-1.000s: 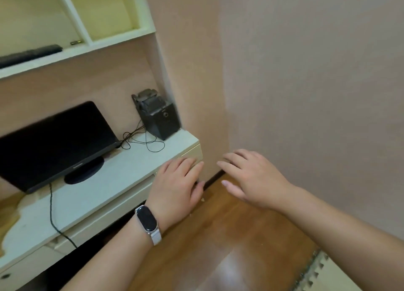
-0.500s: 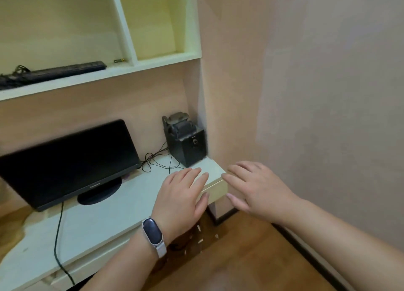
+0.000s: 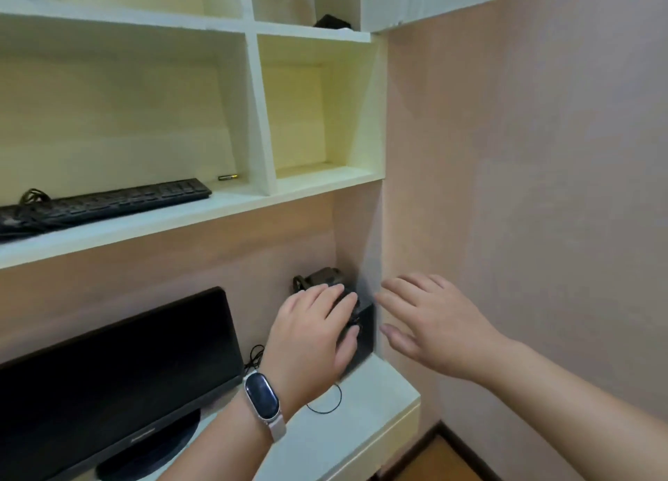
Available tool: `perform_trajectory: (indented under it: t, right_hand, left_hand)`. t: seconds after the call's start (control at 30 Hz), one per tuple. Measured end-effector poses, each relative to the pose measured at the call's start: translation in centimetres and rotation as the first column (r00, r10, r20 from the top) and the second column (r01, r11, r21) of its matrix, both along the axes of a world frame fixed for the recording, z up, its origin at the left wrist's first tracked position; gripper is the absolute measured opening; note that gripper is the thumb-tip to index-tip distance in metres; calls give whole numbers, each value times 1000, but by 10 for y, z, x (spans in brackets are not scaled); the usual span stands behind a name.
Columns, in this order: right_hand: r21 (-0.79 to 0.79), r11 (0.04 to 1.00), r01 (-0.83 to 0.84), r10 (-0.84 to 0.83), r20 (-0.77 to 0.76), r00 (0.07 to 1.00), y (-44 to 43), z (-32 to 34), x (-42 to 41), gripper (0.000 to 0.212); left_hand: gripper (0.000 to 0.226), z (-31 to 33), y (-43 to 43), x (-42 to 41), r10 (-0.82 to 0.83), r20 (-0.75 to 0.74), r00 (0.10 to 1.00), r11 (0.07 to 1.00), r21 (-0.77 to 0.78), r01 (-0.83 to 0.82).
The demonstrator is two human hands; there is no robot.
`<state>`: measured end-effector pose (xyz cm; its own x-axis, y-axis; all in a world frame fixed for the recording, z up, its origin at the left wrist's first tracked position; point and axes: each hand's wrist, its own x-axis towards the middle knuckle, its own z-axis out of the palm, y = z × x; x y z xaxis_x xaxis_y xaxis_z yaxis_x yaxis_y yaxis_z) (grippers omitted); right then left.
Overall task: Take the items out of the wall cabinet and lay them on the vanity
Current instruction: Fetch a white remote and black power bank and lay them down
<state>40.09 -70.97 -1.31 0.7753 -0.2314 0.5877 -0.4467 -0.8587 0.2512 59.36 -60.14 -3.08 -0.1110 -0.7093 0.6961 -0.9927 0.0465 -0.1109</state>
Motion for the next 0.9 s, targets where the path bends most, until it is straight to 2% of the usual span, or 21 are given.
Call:
perform_trajectory:
  t: [0.27, 0.47, 0.67, 0.9]
  right_hand:
    - [-86, 996, -1, 9, 93, 996, -55, 63, 40, 41]
    - [-161, 986, -49, 78, 179, 981, -110, 120, 68, 43]
    - [-204, 971, -123, 179, 284, 942, -174, 181, 91, 44]
    - [-283, 937, -205, 290, 302, 908, -238, 248, 107, 47]
  left_hand:
    - [41, 66, -53, 40, 40, 72, 997, 995, -94, -33]
    - [40, 122, -97, 58, 121, 147, 982, 974, -210, -89]
    - [36, 185, -154, 70, 199, 163, 966, 941, -308, -141]
    - [45, 276, -202, 73, 303, 133, 944, 884, -410, -226]
